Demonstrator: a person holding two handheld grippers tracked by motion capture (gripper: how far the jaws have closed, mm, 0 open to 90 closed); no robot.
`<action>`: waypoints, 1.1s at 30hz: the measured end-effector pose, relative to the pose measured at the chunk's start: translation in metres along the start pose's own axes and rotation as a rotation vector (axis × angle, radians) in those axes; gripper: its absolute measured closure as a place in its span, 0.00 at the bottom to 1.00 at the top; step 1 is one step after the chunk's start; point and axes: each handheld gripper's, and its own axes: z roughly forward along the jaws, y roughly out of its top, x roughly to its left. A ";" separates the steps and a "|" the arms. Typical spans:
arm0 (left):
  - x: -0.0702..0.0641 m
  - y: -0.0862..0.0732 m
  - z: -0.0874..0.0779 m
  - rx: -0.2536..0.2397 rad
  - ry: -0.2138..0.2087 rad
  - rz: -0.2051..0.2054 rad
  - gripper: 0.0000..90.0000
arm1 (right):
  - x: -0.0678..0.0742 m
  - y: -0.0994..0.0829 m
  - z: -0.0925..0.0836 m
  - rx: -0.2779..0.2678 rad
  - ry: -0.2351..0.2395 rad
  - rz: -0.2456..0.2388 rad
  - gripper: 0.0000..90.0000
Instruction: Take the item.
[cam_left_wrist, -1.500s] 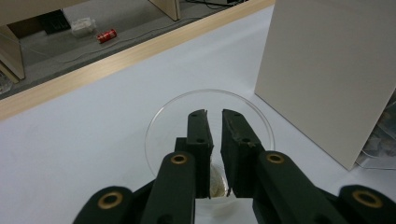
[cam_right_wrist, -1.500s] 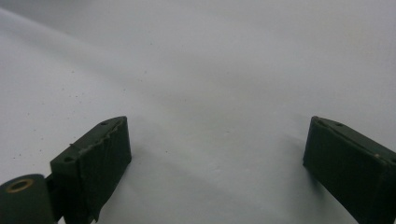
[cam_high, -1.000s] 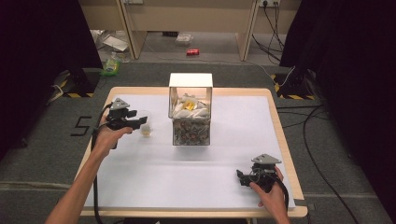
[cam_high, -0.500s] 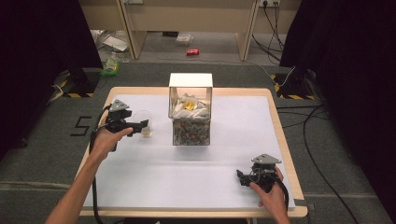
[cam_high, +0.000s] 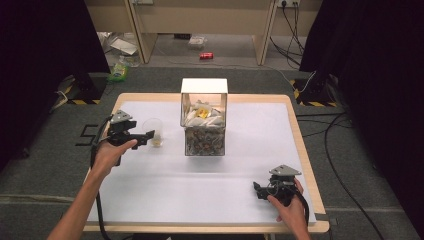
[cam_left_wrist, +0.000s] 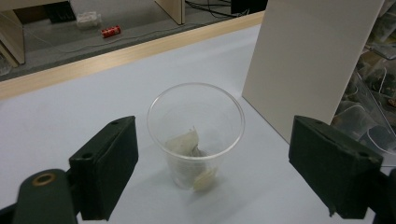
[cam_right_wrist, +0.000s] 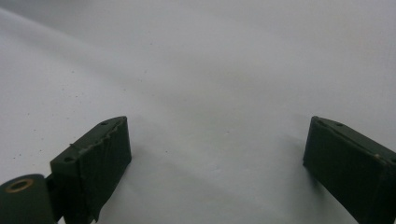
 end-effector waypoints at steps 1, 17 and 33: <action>0.000 -0.001 -0.001 0.001 0.000 0.000 0.17 | 0.000 0.000 0.000 0.000 0.000 0.000 0.09; -0.002 -0.017 -0.011 -0.021 -0.016 -0.020 0.17 | 0.000 0.000 0.000 0.000 0.000 0.000 0.09; -0.008 -0.036 -0.014 -0.035 -0.053 -0.047 0.17 | 0.000 0.000 0.000 0.000 -0.002 0.000 0.09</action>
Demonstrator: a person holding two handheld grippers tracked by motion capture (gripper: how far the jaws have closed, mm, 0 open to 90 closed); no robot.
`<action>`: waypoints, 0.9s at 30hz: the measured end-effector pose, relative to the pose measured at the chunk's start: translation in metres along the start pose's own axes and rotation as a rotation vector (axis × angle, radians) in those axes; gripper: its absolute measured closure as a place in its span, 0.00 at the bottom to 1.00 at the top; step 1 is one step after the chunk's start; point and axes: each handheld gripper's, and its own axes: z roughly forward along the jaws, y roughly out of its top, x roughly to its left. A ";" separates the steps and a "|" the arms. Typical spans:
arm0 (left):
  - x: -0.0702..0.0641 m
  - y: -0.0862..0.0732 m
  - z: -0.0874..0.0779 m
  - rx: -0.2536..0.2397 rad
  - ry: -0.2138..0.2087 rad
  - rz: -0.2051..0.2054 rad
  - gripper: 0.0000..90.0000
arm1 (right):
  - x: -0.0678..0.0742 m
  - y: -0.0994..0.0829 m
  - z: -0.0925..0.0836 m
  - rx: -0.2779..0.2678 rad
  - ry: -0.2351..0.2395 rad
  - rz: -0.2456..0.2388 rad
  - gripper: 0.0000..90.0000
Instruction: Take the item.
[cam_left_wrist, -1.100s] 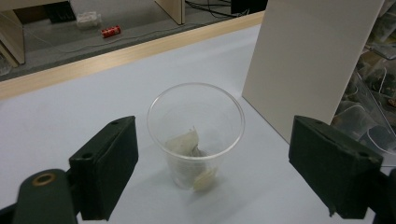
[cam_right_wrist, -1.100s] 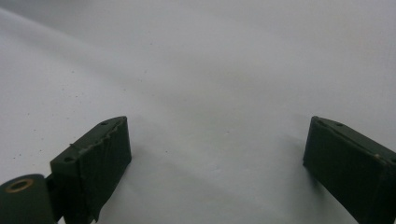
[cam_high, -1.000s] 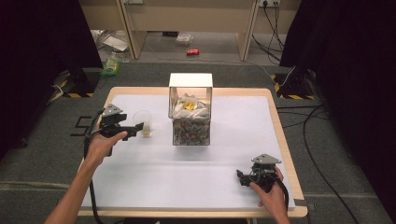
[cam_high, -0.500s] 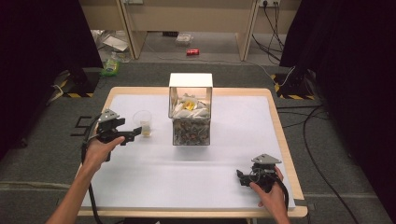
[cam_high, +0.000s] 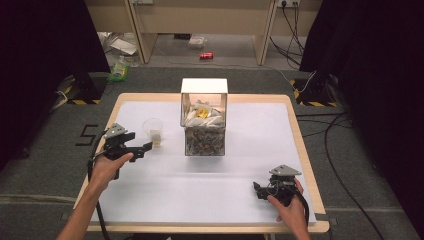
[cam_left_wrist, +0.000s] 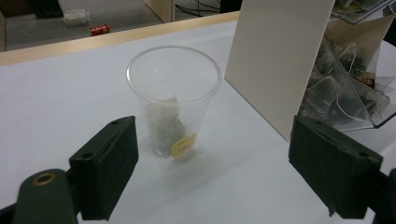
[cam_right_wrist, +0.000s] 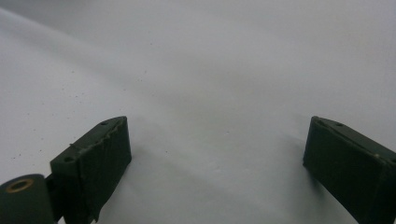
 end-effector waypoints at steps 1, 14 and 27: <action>-0.001 -0.001 0.000 -0.004 0.000 -0.001 0.17 | 0.000 0.000 0.000 0.000 0.000 0.000 0.09; -0.009 -0.010 -0.005 -0.021 -0.005 0.020 0.17 | 0.000 0.000 0.000 0.000 0.000 0.000 0.09; -0.016 -0.021 -0.006 -0.023 -0.012 0.033 0.17 | 0.000 0.000 0.000 0.000 0.001 -0.001 0.09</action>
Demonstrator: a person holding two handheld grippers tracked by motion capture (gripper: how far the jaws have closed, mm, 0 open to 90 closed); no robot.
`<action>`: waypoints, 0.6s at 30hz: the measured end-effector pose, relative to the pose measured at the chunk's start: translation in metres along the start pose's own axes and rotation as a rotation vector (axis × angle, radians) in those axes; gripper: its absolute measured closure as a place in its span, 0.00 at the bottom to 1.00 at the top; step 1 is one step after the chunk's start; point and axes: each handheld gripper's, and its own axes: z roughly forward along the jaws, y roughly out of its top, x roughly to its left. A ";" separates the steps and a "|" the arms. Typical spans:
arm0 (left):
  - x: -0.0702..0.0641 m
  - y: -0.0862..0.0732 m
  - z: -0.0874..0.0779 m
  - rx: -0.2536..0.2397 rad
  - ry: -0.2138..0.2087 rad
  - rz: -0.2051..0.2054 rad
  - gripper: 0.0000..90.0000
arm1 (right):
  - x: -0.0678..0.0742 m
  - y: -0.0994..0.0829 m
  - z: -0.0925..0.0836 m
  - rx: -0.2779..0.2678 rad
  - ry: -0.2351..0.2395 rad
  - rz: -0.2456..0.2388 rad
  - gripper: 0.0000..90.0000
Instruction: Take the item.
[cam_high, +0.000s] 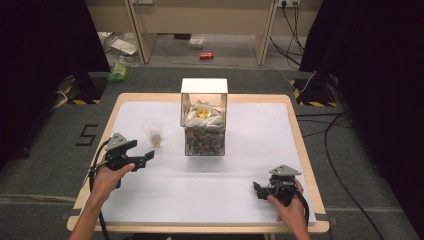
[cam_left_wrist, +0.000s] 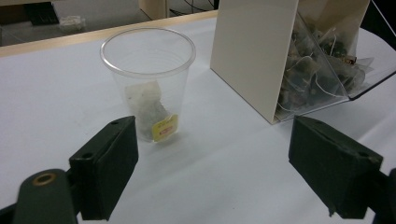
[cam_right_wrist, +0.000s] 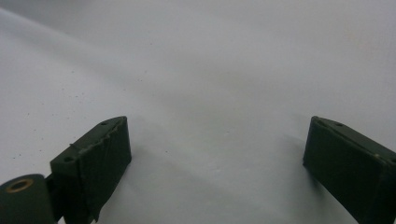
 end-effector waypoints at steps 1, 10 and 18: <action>0.000 -0.001 0.000 -0.002 -0.001 0.001 0.17 | 0.000 0.000 0.000 0.000 0.000 0.000 0.09; -0.006 -0.015 0.000 0.011 -0.013 0.005 0.17 | 0.000 0.000 0.000 0.000 -0.001 0.001 0.09; -0.010 -0.031 0.000 0.043 -0.025 0.016 0.17 | 0.000 0.000 0.000 0.000 -0.001 0.001 0.09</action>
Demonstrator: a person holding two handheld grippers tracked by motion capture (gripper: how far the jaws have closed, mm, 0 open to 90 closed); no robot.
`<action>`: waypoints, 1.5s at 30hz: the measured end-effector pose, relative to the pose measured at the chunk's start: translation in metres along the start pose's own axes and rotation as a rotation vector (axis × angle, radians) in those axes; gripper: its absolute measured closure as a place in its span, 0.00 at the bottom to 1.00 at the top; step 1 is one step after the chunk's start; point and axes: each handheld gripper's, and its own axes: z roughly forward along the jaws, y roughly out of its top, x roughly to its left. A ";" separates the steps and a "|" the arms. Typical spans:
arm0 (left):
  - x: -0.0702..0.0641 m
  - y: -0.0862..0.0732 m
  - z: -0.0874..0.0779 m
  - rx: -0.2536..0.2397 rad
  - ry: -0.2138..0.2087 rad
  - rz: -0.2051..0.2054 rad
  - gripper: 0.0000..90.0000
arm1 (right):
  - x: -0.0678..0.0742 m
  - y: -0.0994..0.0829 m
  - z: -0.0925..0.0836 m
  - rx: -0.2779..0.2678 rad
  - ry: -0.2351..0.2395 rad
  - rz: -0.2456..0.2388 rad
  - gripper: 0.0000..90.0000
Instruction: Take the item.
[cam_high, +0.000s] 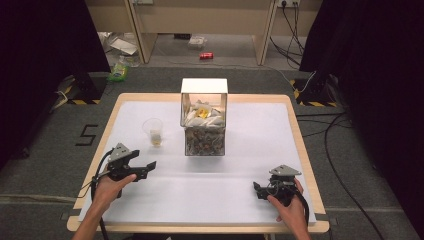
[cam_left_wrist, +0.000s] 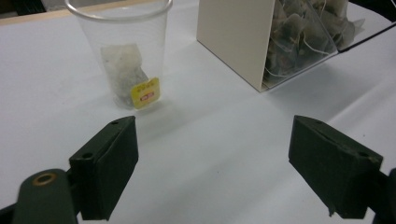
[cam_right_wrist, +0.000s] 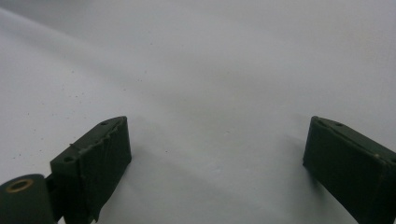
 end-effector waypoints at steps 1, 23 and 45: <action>0.000 -0.001 0.000 0.000 -0.001 -0.001 0.17 | 0.000 0.000 0.000 -0.001 0.000 0.000 0.09; -0.008 -0.025 -0.001 0.050 -0.005 0.018 0.17 | 0.000 0.000 0.000 0.000 0.000 0.000 0.09; -0.025 -0.048 -0.004 0.169 -0.016 0.090 0.17 | 0.000 0.000 0.000 0.000 -0.001 0.000 0.09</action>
